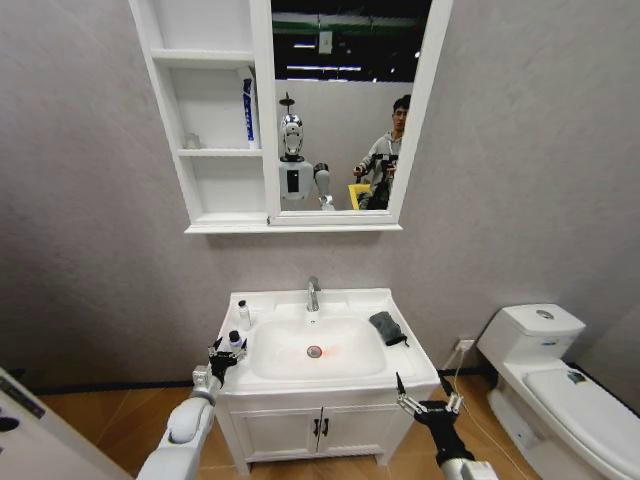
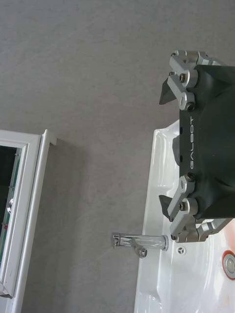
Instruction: Move facial cleanser and shampoo from washbasin to cabinet, then wipe washbasin with towel.
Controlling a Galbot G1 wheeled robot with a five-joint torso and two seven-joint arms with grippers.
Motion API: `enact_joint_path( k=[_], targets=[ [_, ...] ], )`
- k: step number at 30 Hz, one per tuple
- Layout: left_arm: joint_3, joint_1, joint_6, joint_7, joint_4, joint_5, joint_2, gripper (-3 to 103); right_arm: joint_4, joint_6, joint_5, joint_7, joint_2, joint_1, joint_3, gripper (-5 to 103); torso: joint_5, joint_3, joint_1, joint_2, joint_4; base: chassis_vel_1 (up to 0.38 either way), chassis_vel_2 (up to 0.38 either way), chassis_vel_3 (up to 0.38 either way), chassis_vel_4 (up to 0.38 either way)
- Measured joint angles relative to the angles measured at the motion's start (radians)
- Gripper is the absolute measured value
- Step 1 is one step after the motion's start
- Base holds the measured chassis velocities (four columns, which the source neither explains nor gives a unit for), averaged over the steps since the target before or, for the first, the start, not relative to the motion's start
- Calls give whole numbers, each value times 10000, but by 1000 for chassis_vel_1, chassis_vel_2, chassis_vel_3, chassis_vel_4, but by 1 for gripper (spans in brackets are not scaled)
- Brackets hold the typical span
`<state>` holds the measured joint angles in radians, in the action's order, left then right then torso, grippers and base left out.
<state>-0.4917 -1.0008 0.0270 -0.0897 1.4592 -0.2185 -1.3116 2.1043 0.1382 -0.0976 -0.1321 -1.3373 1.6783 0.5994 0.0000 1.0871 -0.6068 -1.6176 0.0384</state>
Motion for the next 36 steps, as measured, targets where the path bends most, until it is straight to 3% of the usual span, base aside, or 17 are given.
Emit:
enact_joint_path(
  k=[8, 16, 22, 25, 26, 29, 30, 32, 33, 35, 36],
  targets=[
    [-58, -183, -58, -105, 135, 82, -100, 46, -36, 79, -133, 11, 2, -30, -44, 100, 0, -1, 0, 0, 0, 0, 0, 0, 0],
    [-92, -330, 221, -218, 661, -116, 74, 42, -70, 83, -161, 14, 11, -66, -58, 100, -2, -1, 0, 0, 1, 0, 0, 0, 0],
    [-135, -480, 966, -73, 2032, -983, 974, 42, -71, 31, -239, -24, 2, -142, -134, 100, 0, 0, 0, 0, 0, 0, 0, 0, 0],
    [-189, -482, 1697, 63, 3369, -1925, 1982, 42, -87, -42, -306, -40, 13, -151, -149, 100, 0, -1, 1, 0, -2, 0, 0, 0, 0],
    [-189, -482, 1697, 63, 3369, -1925, 1982, 42, -87, -42, -306, -40, 13, -151, -149, 100, 0, -1, 1, 0, -2, 0, 0, 0, 0],
    [-195, 68, 2710, 480, 4626, -3887, 3337, 42, -171, -43, -291, 12, 36, -150, -166, 100, 2, -1, 3, 0, 0, 0, 0, 0, 0],
    [-195, 68, 2710, 480, 4626, -3887, 3337, 42, -171, -43, -291, 12, 36, -150, -166, 100, 2, -1, 3, 0, 0, 0, 0, 0, 0],
    [-115, 841, 3595, 1064, 4983, -5709, 4395, 42, -276, 4, -278, 58, 11, -153, -190, 100, -3, 0, 2, 0, -1, 0, 0, 0, 0],
    [-115, 841, 3595, 1064, 4983, -5709, 4395, 42, -276, 4, -278, 58, 11, -153, -190, 100, -3, 0, 2, 0, -1, 0, 0, 0, 0],
    [110, 1887, 4226, 1530, 5022, -6892, 5315, 42, -402, 71, -263, 87, -7, -182, -198, 100, -1, -1, 1, 0, 0, 0, 0, 0, 0],
    [110, 1887, 4226, 1530, 5022, -6892, 5315, 42, -402, 71, -263, 87, -7, -182, -198, 100, -1, -1, 1, 0, 0, 0, 0, 0, 0]
  ],
)
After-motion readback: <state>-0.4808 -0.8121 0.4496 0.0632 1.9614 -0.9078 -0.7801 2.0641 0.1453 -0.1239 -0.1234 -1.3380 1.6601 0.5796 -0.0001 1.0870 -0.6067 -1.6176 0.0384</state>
